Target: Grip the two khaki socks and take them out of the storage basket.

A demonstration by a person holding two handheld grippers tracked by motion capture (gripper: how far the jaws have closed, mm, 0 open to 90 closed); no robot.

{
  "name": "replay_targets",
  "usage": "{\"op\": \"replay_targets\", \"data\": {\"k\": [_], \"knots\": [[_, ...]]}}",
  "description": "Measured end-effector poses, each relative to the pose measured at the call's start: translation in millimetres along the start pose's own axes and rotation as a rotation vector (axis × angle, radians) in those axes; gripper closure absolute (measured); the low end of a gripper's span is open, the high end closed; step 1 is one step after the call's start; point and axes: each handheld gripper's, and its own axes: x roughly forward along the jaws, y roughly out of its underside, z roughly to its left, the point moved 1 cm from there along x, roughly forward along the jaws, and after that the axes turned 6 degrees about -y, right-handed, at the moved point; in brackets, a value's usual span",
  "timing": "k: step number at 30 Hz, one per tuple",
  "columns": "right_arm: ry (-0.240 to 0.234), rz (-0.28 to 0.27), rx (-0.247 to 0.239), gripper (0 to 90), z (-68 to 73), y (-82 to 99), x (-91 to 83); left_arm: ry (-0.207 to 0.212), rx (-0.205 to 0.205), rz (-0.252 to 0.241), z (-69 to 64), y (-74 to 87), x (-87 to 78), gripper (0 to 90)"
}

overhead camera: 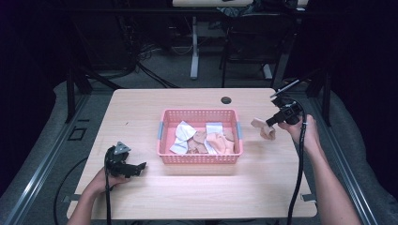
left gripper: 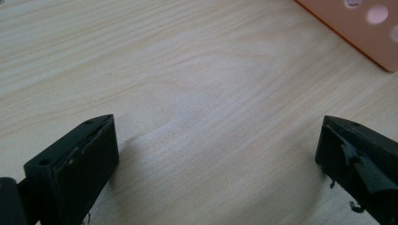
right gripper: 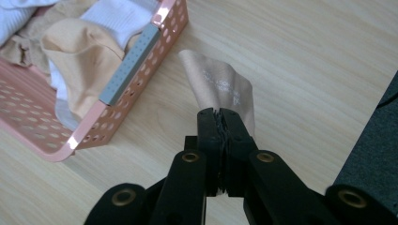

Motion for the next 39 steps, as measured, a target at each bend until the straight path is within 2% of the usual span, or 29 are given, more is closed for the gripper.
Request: {"op": "replay_targets", "data": {"k": [13, 17, 20, 23, 26, 27, 32, 36, 39], "knots": [[0.003, 0.093, 0.012, 87.4, -3.6, 4.7, 41.6, 0.000, 0.001, 0.000, 0.1, 0.0, 0.1, 0.0], [-0.001, 0.103, 0.019, 86.0, -2.4, 6.9, 51.3, 0.000, 0.000, -0.001, 0.0, 0.0, 0.0, 0.0], [-0.010, 0.106, 0.011, 78.9, -1.9, 6.4, 51.9, 0.000, 0.000, -0.001, 0.0, 0.0, 0.1, 0.0], [-0.012, 0.080, 0.014, 65.7, 1.9, 5.3, 49.0, 0.000, 0.000, -0.001, 0.0, 0.0, 0.1, 0.0], [-0.032, 0.059, -0.009, 52.0, 7.5, 3.3, 41.6, 0.000, 0.000, -0.001, 0.0, 0.0, 0.1, 0.0], [-0.036, 0.042, -0.005, 48.9, 11.5, 2.6, 39.7, 0.000, 0.001, 0.000, 0.0, 0.0, 0.1, 0.0], [-0.052, 0.005, -0.047, 30.9, 31.7, -4.6, 29.2, 0.000, 0.000, -0.001, 0.0, 0.0, 0.1, 0.0], [-0.070, -0.014, -0.098, 21.0, 46.1, -12.1, 24.2, -0.001, 0.000, -0.001, -0.1, 0.0, 0.1, 0.0], [-0.092, -0.021, -0.114, 14.6, 57.6, -17.7, 22.7, -0.001, 0.000, -0.001, 0.0, 0.0, 0.1, 0.0]]}}
